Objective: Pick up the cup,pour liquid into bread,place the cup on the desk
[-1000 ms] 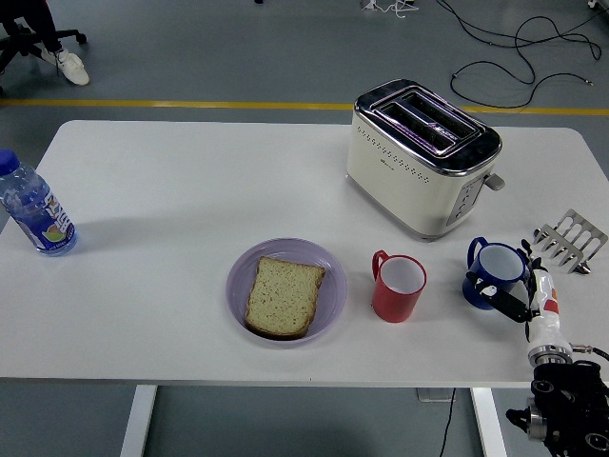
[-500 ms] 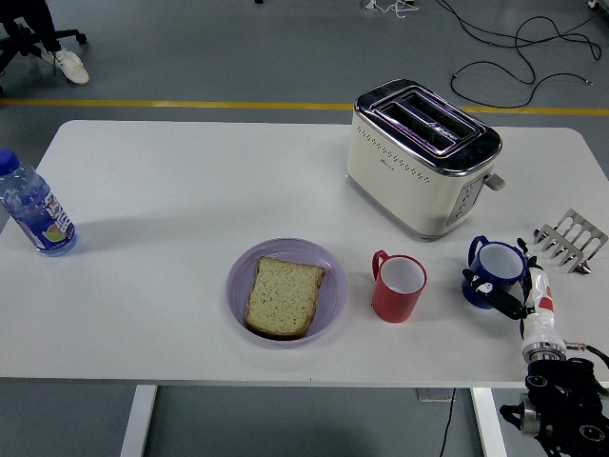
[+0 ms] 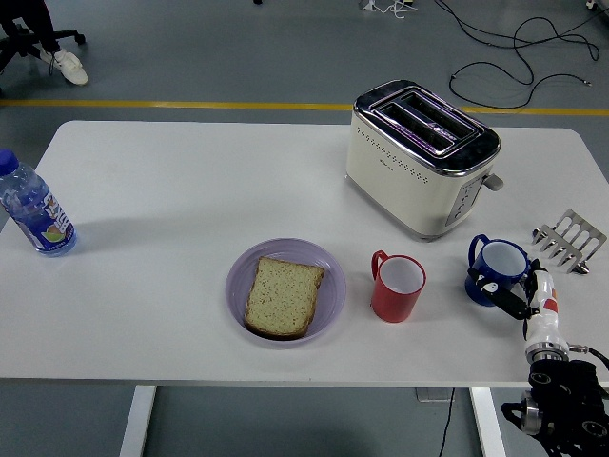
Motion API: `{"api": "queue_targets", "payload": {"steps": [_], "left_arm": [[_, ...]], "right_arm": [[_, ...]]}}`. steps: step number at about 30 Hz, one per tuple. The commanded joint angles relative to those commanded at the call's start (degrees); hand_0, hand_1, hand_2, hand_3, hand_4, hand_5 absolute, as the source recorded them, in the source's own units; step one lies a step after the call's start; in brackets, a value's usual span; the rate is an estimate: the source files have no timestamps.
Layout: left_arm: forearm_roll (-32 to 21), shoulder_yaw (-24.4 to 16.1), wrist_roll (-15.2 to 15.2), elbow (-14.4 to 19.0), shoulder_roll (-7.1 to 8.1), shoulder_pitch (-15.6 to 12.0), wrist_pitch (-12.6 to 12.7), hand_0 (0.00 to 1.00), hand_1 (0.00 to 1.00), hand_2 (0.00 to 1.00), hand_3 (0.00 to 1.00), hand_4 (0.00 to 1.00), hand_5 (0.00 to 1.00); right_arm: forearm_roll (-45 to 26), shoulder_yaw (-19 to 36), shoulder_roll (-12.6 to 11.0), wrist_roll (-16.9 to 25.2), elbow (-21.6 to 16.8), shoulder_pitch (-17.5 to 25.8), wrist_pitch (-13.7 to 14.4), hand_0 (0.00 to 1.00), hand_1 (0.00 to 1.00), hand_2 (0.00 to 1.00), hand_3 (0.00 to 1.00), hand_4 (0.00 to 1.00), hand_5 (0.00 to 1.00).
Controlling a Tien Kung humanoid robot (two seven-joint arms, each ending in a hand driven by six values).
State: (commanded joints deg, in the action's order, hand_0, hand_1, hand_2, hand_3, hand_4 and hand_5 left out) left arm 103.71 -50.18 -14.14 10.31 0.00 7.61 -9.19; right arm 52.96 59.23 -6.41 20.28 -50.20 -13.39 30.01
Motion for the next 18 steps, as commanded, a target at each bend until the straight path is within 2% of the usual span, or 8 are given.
{"api": "queue_targets", "payload": {"steps": [4, 5, 10, 11, 15, 16, 18], "left_arm": [[-0.1, 0.3, 0.0, 0.0, 0.00, 0.0, 0.0, 0.649, 0.685, 0.705, 0.589, 0.296, 0.889], [-0.2, 0.3, 0.0, 0.0, 0.00, 0.0, 0.0, 0.649, 0.685, 0.705, 0.589, 0.299, 0.889], [-0.4, 0.5, 0.0, 0.0, 0.00, 0.0, 0.0, 0.649, 0.685, 0.705, 0.589, 0.299, 0.889], [-0.4, 0.5, 0.0, 0.0, 0.00, 0.0, 0.0, 0.649, 0.687, 0.705, 0.590, 0.300, 0.890], [-0.1, 0.3, 0.0, 0.0, 0.00, 0.0, 0.0, 0.649, 0.687, 0.705, 0.590, 0.300, 0.890], [0.1, 0.2, 0.0, 0.0, 0.00, 0.0, -0.1, 0.649, 0.686, 0.705, 0.590, 0.300, 0.890], [0.2, 0.1, 0.0, 0.0, 0.00, 0.0, -0.1, 0.649, 0.686, 0.705, 0.590, 0.300, 0.890]], "right_arm": [[-0.5, 0.6, -0.1, 0.5, -0.4, 0.1, 0.1, 0.586, 0.588, 0.648, 0.754, 0.930, 0.127], [-0.6, 0.9, -0.2, 0.5, -0.7, 0.2, 0.1, 0.531, 0.548, 0.602, 0.710, 0.873, 0.088], [0.6, 2.4, -1.0, -0.4, -3.0, 1.0, -0.9, 0.531, 0.548, 0.602, 0.710, 0.873, 0.088], [0.7, 2.4, -1.0, -0.5, -3.1, 1.1, -0.9, 0.470, 0.507, 0.564, 0.615, 0.828, 0.055], [2.9, 4.6, -2.4, -1.3, -8.0, 2.6, -0.3, 0.470, 0.507, 0.564, 0.615, 0.828, 0.055], [4.0, 5.5, -2.9, -2.1, -9.7, 3.1, -0.2, 0.388, 0.416, 0.547, 0.555, 0.791, 0.050], [6.0, 6.7, -3.8, -3.9, -13.0, 4.0, 0.2, 0.388, 0.416, 0.547, 0.555, 0.791, 0.050]]}}
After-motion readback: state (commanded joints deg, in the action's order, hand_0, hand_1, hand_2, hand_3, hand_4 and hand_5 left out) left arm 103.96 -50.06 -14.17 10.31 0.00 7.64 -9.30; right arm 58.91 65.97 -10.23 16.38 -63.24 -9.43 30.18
